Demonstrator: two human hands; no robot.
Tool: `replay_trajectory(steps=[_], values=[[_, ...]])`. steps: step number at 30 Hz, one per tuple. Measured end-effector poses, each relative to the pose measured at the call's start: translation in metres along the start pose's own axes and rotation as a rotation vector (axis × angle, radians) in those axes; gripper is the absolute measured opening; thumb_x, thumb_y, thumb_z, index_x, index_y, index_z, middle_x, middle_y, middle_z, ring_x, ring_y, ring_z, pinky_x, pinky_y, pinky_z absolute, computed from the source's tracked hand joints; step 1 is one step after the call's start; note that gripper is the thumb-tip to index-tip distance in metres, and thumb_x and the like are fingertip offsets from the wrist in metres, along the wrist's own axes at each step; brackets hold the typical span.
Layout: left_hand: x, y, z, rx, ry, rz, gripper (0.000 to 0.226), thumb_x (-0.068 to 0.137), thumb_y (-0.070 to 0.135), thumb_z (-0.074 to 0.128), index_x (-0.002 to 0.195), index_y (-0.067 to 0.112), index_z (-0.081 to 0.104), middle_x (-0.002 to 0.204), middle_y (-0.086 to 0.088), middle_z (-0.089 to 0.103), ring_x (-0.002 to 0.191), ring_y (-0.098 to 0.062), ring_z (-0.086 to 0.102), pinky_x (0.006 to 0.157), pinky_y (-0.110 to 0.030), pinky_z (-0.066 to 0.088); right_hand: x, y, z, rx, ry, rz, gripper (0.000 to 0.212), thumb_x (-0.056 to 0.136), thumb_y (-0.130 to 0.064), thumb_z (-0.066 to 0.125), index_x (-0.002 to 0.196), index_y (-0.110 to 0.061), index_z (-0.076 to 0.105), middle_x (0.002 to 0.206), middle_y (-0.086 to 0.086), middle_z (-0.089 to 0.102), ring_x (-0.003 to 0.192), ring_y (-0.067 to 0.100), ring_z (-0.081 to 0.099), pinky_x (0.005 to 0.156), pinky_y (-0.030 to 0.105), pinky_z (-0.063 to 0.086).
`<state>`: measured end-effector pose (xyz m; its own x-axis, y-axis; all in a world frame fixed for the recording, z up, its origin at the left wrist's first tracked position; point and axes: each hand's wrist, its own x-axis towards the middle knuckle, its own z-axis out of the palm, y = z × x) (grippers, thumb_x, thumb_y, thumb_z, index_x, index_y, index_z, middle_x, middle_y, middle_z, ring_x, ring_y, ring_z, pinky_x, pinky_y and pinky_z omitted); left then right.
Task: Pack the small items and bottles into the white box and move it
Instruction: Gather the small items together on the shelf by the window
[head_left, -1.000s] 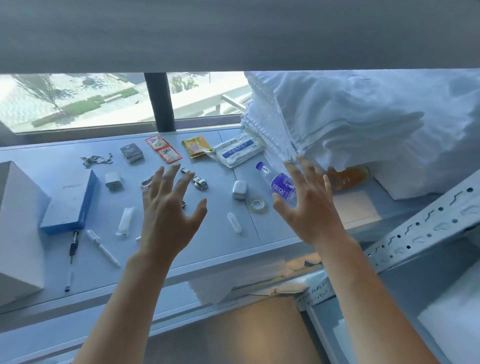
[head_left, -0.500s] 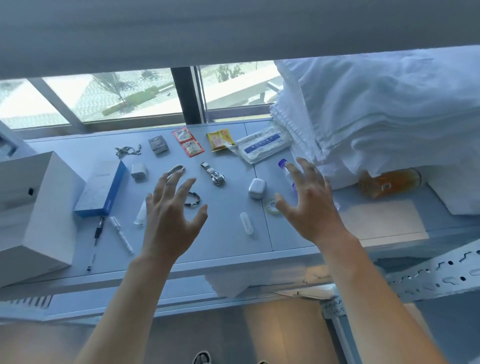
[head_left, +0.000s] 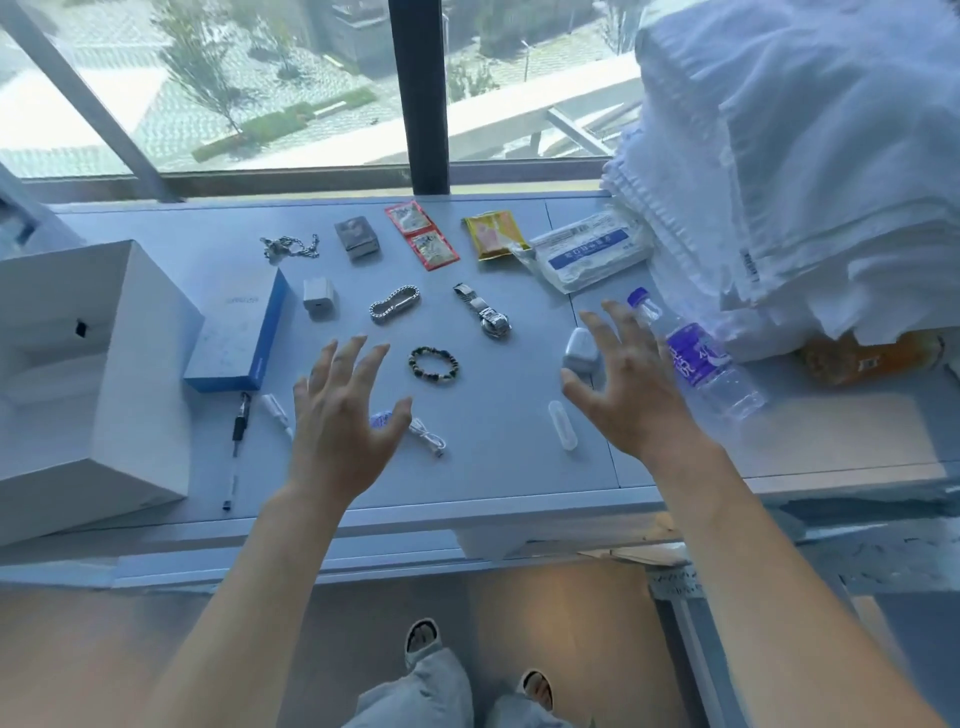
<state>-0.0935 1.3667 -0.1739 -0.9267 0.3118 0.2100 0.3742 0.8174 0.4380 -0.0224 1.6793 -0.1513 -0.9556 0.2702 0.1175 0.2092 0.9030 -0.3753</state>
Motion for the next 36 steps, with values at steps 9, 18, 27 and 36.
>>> replay_trajectory(steps=[9, 18, 27, 36], values=[[0.004, -0.058, 0.014, 0.035, -0.157, 0.055, 0.071, 0.089, 0.057, 0.045, 0.151, 0.023, 0.042, 0.162, -0.003, 0.033, 0.153, -0.031, 0.021, 0.115, -0.064, 0.028, 0.001, -0.009, 0.032, -0.037, -0.045, 0.111, 0.071, 0.092, -0.049, 0.061, 0.155, -0.027, 0.037, 0.166, 0.003, 0.024, 0.152, 0.028, 0.020, 0.121, 0.054, 0.021], [-0.014, -0.084, 0.034, 0.107, -0.263, 0.080, 0.070, 0.094, 0.060, 0.049, 0.155, 0.028, 0.037, 0.168, 0.000, 0.014, 0.156, -0.030, 0.009, 0.119, -0.063, 0.021, -0.006, -0.006, 0.061, -0.023, -0.058, 0.135, 0.075, 0.093, -0.043, 0.066, 0.157, -0.025, 0.034, 0.170, 0.004, 0.014, 0.155, 0.029, 0.015, 0.124, 0.051, 0.021], [0.006, -0.070, 0.051, 0.141, -0.246, 0.046, 0.078, 0.088, 0.071, 0.035, 0.155, 0.029, 0.037, 0.168, -0.003, 0.016, 0.156, -0.029, 0.009, 0.118, -0.060, 0.023, 0.008, 0.013, 0.075, -0.052, -0.142, 0.176, 0.079, 0.092, -0.052, 0.061, 0.160, -0.030, 0.025, 0.172, -0.001, 0.003, 0.157, 0.029, 0.009, 0.123, 0.057, 0.020], [0.012, -0.047, 0.066, 0.068, -0.247, 0.017, 0.071, 0.094, 0.063, 0.050, 0.155, 0.027, 0.037, 0.168, -0.005, 0.016, 0.157, -0.027, 0.003, 0.122, -0.058, 0.015, 0.023, 0.027, 0.078, -0.026, -0.169, 0.156, 0.080, 0.093, -0.051, 0.060, 0.161, -0.029, 0.023, 0.172, 0.001, 0.004, 0.158, 0.029, 0.008, 0.124, 0.053, 0.019]])
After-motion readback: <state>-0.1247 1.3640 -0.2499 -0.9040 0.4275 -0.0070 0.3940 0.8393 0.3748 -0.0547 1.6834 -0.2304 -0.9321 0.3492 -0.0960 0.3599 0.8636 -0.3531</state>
